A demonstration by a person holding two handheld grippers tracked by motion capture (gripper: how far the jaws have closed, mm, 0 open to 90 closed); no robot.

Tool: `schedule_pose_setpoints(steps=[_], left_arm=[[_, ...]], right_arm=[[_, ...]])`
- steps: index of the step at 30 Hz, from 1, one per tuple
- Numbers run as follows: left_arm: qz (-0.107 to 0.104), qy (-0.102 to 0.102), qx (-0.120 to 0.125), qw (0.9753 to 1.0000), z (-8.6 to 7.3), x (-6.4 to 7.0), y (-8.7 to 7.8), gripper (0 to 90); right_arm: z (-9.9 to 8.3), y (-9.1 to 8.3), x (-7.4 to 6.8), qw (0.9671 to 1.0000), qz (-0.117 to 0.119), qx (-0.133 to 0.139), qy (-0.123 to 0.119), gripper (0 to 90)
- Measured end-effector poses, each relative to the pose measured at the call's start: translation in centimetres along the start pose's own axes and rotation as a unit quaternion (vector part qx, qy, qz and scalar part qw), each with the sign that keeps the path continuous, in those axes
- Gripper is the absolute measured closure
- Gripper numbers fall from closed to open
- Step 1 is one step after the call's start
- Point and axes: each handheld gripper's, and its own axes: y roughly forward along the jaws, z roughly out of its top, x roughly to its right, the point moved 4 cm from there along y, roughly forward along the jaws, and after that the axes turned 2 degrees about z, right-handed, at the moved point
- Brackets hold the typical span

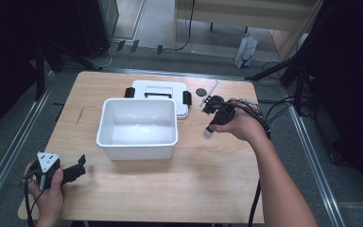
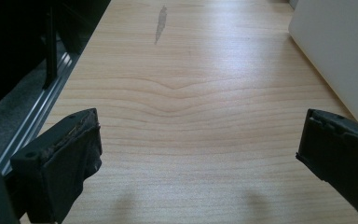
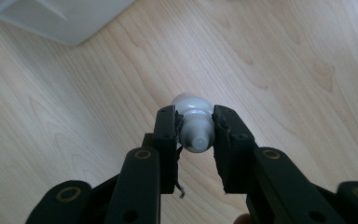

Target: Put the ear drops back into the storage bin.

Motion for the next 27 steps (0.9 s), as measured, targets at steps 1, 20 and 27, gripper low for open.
schedule_pose_setpoints(steps=[1,20,27], left_arm=[[0.000,0.000,0.000,1.0000,0.0,0.0,0.0,0.2],[-0.001,-0.006,-0.001,1.0000,0.0,-0.1,0.1,0.2],[-0.001,-0.005,-0.002,1.0000,0.0,-0.1,0.1,0.2]], right_arm=[[0.4,-0.3,-0.1,1.0000,-0.001,0.001,-0.002,72.3],[6.6,-4.9,-2.2,0.9981,-0.015,0.031,-0.050,72.4],[8.4,-5.9,-3.1,0.9967,-0.028,0.041,-0.065,72.4]])
